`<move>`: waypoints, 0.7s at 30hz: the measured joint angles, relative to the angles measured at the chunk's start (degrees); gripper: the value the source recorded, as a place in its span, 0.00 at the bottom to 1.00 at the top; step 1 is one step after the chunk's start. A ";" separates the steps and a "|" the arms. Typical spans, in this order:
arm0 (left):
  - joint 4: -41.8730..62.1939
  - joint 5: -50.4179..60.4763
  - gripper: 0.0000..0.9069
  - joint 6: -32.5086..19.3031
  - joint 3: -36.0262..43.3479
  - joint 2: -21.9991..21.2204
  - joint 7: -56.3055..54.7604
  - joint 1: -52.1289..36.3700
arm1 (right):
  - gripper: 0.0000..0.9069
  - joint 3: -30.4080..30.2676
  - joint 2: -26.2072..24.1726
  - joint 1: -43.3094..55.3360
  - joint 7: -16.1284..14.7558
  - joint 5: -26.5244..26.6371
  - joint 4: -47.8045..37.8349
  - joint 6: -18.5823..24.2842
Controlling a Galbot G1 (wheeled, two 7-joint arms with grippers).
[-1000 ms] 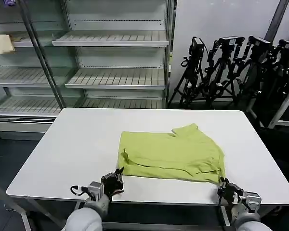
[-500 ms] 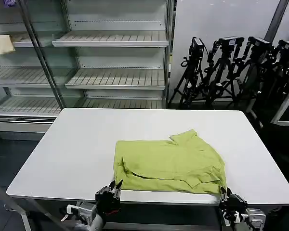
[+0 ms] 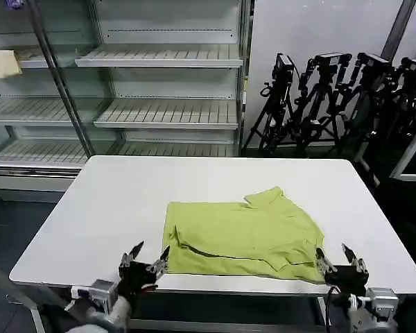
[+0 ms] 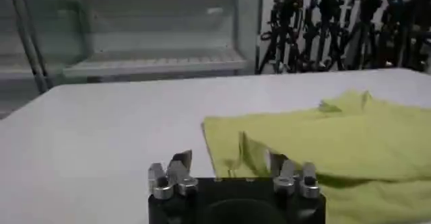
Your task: Fold and organize the clothes.
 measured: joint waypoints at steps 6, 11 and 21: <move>6.31 -4.07 1.00 0.60 3.26 0.14 -1.55 -9.87 | 1.00 -5.18 -1.63 10.62 3.10 3.93 -6.11 -0.85; 12.76 -5.66 1.00 0.99 7.40 -0.38 -2.68 -18.57 | 1.00 -10.25 -2.37 19.89 5.22 6.92 -12.38 -1.34; 25.30 -8.12 1.00 1.30 15.49 -2.37 -4.60 -33.16 | 1.00 -18.52 -2.92 35.90 8.78 13.46 -25.98 -1.76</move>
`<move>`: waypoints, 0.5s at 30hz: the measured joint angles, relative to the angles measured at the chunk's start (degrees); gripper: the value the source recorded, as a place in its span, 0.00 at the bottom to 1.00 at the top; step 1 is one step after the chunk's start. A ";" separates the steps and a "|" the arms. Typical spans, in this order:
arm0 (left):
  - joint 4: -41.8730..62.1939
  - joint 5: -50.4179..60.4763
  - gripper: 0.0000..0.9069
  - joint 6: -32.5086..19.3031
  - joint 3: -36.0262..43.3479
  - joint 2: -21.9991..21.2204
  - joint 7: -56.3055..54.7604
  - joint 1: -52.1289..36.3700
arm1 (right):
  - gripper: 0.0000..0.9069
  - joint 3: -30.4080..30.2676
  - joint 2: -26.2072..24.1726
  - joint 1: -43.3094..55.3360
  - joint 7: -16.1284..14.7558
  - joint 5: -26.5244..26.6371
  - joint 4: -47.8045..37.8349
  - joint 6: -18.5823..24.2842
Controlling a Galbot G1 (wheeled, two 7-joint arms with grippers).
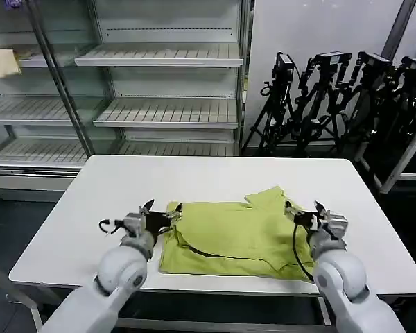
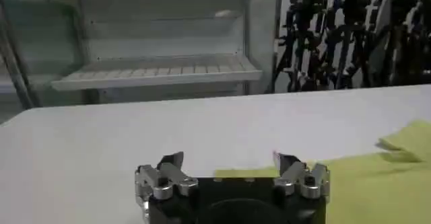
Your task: Fold and organize the clothes.
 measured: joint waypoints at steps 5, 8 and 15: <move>5.03 -1.00 1.00 0.08 2.80 -1.28 -0.58 -4.01 | 1.00 -3.36 0.82 5.70 0.78 2.00 -6.11 -0.10; 7.36 -1.51 1.00 0.12 4.08 -1.87 -0.97 -5.44 | 1.00 -4.96 1.35 8.44 0.92 2.72 -9.55 -0.14; 10.58 -2.70 1.00 0.19 5.74 -2.64 -1.83 -7.24 | 1.00 -8.03 2.85 13.93 0.98 3.72 -16.72 -0.21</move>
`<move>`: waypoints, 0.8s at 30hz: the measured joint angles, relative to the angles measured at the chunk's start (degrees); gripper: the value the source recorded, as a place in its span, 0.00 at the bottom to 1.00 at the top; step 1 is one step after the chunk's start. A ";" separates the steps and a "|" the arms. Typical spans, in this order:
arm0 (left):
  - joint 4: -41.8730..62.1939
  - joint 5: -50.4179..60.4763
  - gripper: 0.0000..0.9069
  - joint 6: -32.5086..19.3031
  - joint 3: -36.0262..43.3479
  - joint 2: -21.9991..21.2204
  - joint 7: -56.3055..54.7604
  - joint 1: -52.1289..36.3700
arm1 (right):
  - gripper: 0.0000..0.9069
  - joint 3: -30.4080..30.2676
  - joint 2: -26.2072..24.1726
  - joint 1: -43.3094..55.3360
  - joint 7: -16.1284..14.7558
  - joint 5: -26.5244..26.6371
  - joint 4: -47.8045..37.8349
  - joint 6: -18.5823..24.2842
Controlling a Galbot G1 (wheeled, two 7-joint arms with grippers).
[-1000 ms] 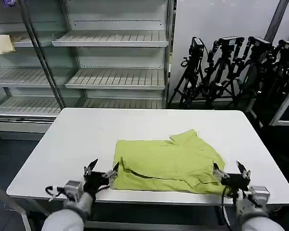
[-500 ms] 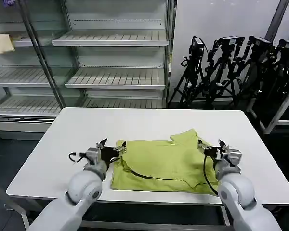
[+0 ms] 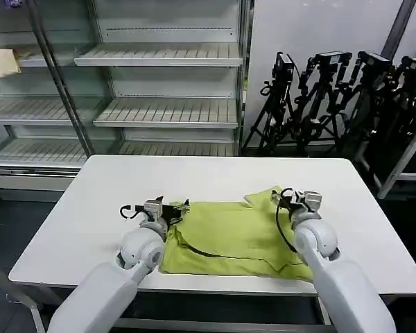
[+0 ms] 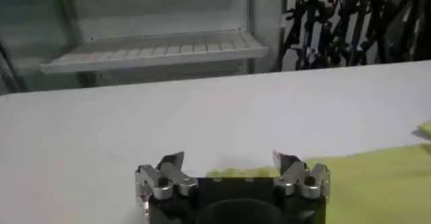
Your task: Fold and organize the clothes.
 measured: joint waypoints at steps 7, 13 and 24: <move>2.01 -1.12 0.46 0.02 0.57 -0.27 -0.26 -0.87 | 1.00 -1.54 1.63 3.98 -0.14 0.53 -5.60 -0.04; 2.22 -2.59 0.07 0.02 0.58 0.09 -0.28 -0.78 | 0.08 -2.53 2.81 6.14 -0.70 1.30 -9.42 -0.06; 1.86 -4.90 0.07 -0.14 -0.08 1.31 0.37 0.15 | 0.00 -2.96 3.40 6.83 -1.02 3.29 -11.72 0.13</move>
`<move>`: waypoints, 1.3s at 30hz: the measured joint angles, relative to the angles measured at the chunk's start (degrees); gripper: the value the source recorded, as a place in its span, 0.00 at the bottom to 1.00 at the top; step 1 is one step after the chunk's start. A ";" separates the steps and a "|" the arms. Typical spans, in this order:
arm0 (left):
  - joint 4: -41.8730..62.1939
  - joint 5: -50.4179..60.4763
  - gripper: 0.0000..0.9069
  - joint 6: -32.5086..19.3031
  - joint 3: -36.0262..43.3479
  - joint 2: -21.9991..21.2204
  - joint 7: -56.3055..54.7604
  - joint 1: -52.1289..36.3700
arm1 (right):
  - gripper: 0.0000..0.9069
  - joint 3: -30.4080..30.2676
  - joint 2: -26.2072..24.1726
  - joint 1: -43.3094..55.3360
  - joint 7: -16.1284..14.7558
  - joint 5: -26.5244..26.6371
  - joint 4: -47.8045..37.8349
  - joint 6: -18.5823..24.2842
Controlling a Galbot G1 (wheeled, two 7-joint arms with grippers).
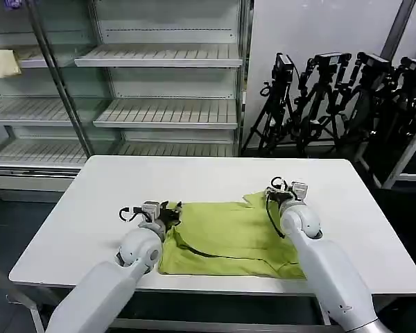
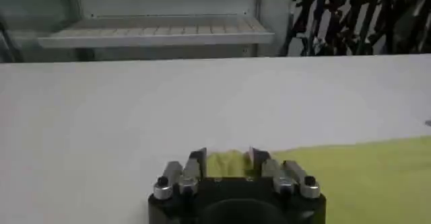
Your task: Fold and organize the clothes.
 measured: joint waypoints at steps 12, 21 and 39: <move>-1.11 -1.35 0.06 -0.23 -1.10 0.14 1.30 0.77 | 0.00 0.33 0.20 -0.91 -1.23 -0.23 0.25 0.29; -2.89 -1.59 0.07 -1.88 -2.25 0.58 2.44 0.07 | 0.00 0.83 -0.04 -1.73 -2.63 -2.52 1.60 2.72; -10.07 -0.97 0.07 -2.99 -5.01 4.14 3.93 3.23 | 0.00 5.65 -4.96 -7.82 -5.79 -5.54 13.83 7.04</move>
